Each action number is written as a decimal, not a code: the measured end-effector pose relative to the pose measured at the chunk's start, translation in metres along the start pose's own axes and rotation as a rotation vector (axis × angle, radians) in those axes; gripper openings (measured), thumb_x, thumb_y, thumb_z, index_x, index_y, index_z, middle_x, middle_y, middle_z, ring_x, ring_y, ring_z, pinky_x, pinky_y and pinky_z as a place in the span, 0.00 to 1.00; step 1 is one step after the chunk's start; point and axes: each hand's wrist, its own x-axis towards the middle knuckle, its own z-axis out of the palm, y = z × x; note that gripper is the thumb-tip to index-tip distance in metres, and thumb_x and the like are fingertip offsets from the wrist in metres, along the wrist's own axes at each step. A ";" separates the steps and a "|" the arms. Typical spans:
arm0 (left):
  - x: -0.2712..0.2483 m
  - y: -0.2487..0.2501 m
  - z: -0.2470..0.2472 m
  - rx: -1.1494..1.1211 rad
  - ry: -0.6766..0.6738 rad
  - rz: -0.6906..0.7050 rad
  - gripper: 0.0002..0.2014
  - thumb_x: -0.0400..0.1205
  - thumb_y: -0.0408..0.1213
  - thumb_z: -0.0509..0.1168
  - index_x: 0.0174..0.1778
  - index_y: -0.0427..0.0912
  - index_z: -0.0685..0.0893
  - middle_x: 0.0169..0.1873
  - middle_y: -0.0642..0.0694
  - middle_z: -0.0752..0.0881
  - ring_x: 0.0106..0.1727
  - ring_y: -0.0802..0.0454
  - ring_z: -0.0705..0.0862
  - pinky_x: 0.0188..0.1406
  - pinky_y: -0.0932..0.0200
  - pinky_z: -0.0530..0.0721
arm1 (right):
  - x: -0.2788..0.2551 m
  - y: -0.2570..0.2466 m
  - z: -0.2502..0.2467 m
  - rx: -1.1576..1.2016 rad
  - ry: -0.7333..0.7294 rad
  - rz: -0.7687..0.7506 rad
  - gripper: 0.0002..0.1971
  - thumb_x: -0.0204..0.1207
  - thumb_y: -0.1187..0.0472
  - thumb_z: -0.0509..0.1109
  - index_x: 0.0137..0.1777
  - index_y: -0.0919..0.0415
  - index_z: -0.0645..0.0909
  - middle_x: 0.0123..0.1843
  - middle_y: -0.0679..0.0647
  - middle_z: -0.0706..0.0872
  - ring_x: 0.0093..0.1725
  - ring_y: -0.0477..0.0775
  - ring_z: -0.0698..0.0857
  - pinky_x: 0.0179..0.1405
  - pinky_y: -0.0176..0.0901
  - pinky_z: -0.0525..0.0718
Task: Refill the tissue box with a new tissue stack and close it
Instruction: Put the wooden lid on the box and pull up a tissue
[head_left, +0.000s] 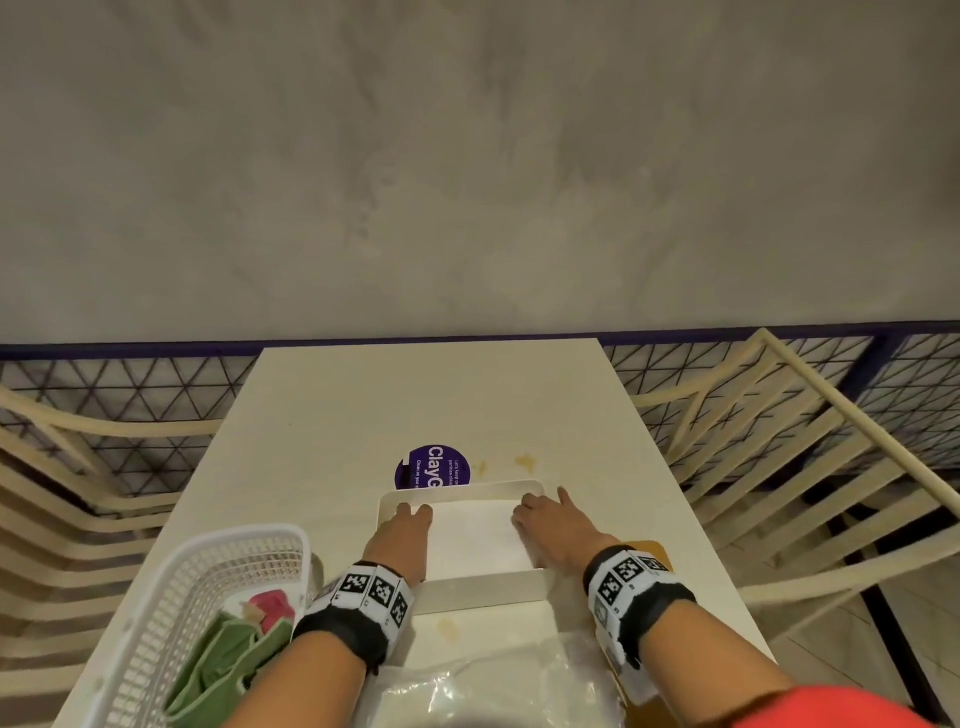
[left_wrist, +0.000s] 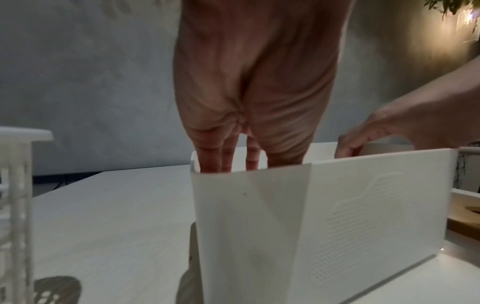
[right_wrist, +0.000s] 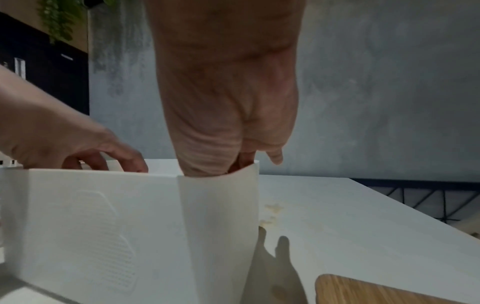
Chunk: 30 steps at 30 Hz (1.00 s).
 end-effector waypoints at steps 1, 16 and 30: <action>-0.001 0.001 0.000 -0.004 0.004 -0.001 0.26 0.75 0.25 0.61 0.70 0.39 0.67 0.63 0.38 0.72 0.57 0.39 0.83 0.57 0.49 0.84 | 0.001 0.003 0.001 0.021 -0.003 -0.013 0.22 0.74 0.68 0.67 0.69 0.65 0.71 0.68 0.61 0.73 0.67 0.61 0.75 0.74 0.65 0.60; -0.029 -0.003 -0.014 -0.148 0.095 0.019 0.19 0.80 0.36 0.60 0.68 0.42 0.74 0.63 0.43 0.81 0.61 0.45 0.81 0.59 0.50 0.82 | -0.129 0.083 0.123 0.762 -0.149 0.924 0.37 0.69 0.41 0.74 0.70 0.63 0.67 0.68 0.60 0.77 0.63 0.60 0.79 0.50 0.47 0.77; -0.051 0.040 -0.030 -0.409 0.175 0.156 0.21 0.81 0.38 0.63 0.71 0.46 0.74 0.71 0.46 0.76 0.68 0.53 0.78 0.63 0.61 0.78 | -0.156 0.055 0.078 0.821 0.206 0.917 0.22 0.60 0.58 0.76 0.49 0.56 0.67 0.36 0.53 0.83 0.34 0.52 0.82 0.24 0.42 0.77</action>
